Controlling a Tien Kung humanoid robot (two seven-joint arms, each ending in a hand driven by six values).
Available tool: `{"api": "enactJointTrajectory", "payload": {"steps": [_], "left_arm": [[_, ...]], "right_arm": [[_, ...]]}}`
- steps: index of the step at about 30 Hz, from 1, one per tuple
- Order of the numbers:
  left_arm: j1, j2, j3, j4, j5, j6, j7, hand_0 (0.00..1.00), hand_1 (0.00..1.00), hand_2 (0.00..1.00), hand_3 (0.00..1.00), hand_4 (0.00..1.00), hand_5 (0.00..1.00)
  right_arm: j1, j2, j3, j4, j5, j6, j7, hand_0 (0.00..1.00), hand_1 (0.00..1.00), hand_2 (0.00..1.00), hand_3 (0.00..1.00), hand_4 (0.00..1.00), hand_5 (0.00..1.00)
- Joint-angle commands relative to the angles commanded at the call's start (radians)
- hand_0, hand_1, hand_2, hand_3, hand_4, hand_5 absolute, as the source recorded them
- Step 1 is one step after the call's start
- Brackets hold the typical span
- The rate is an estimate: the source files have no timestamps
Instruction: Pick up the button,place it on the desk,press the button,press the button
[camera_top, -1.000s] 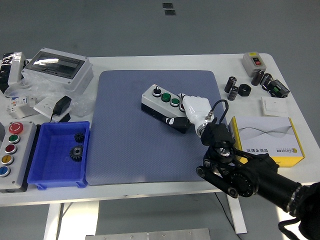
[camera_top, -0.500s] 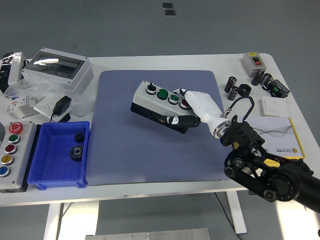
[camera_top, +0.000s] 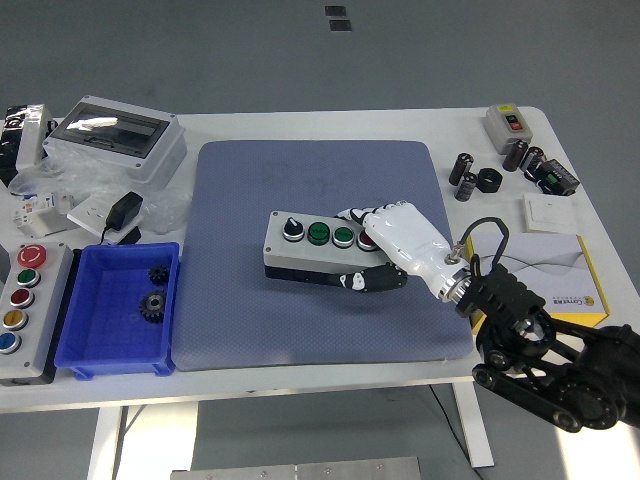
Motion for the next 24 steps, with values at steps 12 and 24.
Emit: {"api": "enactJointTrajectory", "payload": {"steps": [12,24], "left_arm": [[-0.002,0.001,-0.002,0.000,0.001,0.000,0.003,0.629,0.599,0.543,0.632,0.695,0.622],[-0.005,0.001,-0.004,0.000,0.002,-0.001,0.005,0.630,0.598,0.543,0.632,0.693,0.621]], "right_arm": [[0.032,0.008,-0.062,-0.022,0.059,0.026,0.020,0.749,0.703,0.711,0.683,0.512,0.017],[0.046,-0.001,-0.090,-0.008,0.083,0.039,0.006,0.822,0.772,0.792,0.782,0.505,0.004]]}}
